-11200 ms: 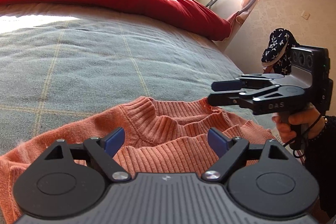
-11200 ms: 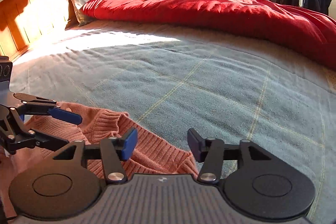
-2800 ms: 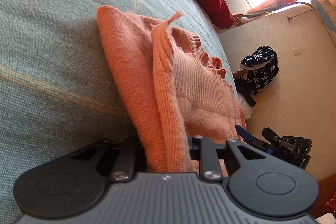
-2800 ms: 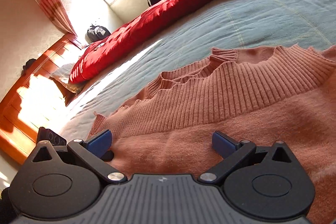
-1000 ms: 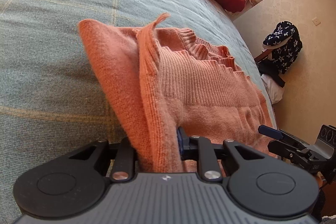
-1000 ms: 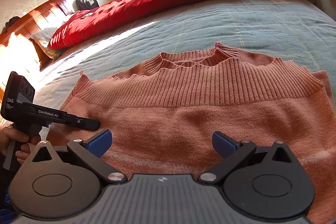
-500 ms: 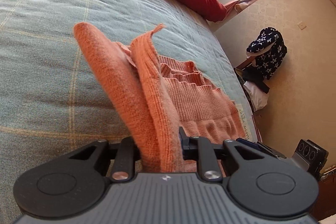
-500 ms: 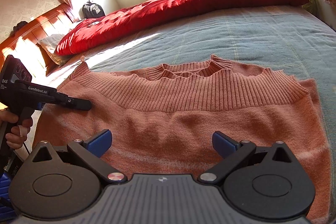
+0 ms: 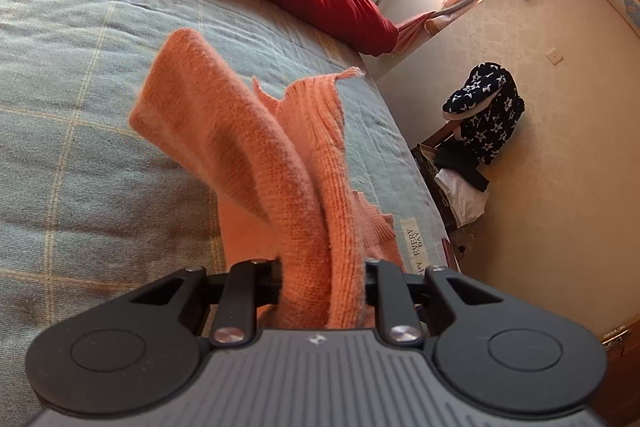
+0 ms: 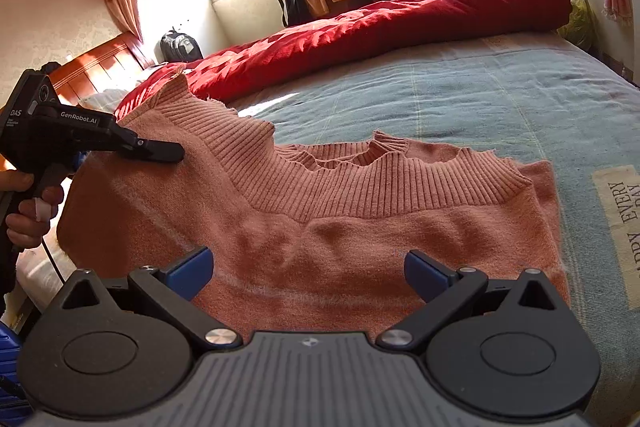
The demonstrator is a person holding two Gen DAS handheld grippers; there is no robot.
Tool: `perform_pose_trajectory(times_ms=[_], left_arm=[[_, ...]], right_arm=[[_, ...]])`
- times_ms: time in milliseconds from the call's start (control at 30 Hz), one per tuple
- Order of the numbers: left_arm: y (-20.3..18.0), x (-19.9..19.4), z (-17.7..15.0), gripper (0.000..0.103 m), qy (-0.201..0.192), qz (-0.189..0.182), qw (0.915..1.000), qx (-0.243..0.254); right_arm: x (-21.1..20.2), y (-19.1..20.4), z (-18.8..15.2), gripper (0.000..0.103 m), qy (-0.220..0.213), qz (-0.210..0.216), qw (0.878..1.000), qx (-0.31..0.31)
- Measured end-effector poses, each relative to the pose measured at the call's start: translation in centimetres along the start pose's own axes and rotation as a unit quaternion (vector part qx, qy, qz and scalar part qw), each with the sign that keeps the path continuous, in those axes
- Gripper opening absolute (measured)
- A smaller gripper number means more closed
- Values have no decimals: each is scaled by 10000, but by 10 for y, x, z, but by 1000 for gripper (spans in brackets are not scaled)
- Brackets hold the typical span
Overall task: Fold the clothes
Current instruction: 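Lift the held edge with the left tool and fold it over the sweater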
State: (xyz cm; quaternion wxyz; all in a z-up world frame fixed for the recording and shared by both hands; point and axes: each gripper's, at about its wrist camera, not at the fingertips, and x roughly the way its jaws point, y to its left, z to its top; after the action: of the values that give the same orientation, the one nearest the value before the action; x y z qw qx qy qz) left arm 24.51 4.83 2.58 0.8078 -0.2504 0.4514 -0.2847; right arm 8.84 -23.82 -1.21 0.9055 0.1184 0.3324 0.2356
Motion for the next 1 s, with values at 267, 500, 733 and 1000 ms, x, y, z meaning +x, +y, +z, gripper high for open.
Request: perform_pose_trajectory(times_ms=[267, 500, 733, 1000], left_arm=[[-40, 30, 7, 20, 0, -21, 10000, -72], [-72, 67, 9, 20, 203, -120, 9997, 12], [-89, 109, 8, 20, 499, -42, 9987, 0], [-107, 157, 2, 23, 915, 319, 9950, 236]], right_arm=[[-32, -16, -9, 103, -264, -54, 9996, 61], [-59, -38, -20, 103, -406, -226, 9985, 283], [-82, -51, -27, 103, -575, -384, 9970, 335], [-89, -69, -35, 103, -591, -578, 9951, 542]])
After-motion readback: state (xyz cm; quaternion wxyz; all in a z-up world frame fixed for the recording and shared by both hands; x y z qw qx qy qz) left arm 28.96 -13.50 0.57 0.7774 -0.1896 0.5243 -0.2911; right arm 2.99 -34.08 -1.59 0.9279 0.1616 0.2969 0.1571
